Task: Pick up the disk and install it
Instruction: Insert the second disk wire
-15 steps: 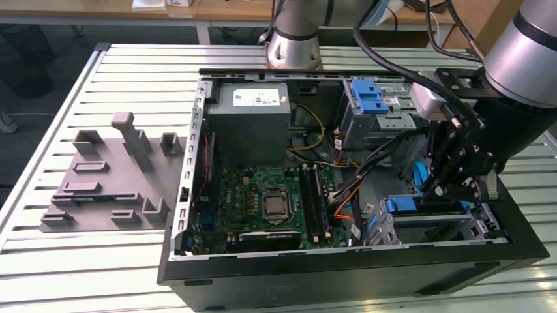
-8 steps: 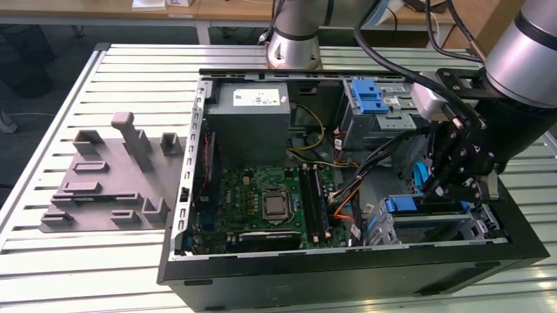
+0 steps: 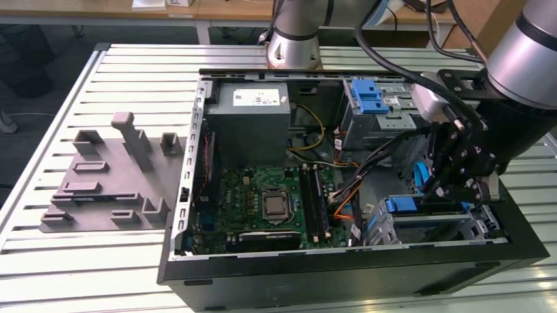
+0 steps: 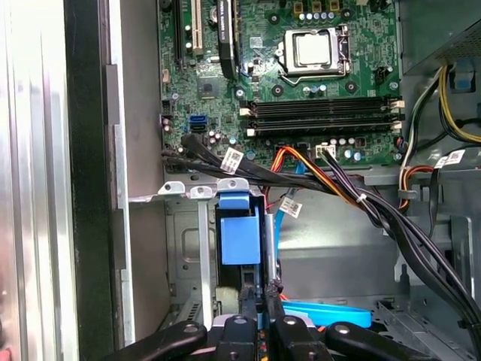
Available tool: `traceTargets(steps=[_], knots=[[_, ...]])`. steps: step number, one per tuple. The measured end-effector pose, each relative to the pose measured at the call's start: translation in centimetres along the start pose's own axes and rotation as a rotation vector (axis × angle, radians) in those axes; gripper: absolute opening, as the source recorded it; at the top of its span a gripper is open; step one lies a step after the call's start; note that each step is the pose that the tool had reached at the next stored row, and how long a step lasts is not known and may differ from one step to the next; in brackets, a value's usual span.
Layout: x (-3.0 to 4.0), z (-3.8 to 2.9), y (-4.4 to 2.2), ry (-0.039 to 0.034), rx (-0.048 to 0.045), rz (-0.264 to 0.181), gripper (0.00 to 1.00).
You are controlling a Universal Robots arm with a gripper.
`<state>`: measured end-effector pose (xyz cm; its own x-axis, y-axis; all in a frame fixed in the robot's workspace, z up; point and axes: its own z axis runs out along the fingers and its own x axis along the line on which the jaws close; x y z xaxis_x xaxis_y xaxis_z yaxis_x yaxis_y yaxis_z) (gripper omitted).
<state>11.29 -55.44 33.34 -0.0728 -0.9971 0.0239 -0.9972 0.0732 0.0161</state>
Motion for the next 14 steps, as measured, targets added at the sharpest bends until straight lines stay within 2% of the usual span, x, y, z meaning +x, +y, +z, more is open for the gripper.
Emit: traceTargets(steps=[14], knots=[[0.17, 0.23, -0.15, 0.0003, 0.0, 0.0, 0.16]])
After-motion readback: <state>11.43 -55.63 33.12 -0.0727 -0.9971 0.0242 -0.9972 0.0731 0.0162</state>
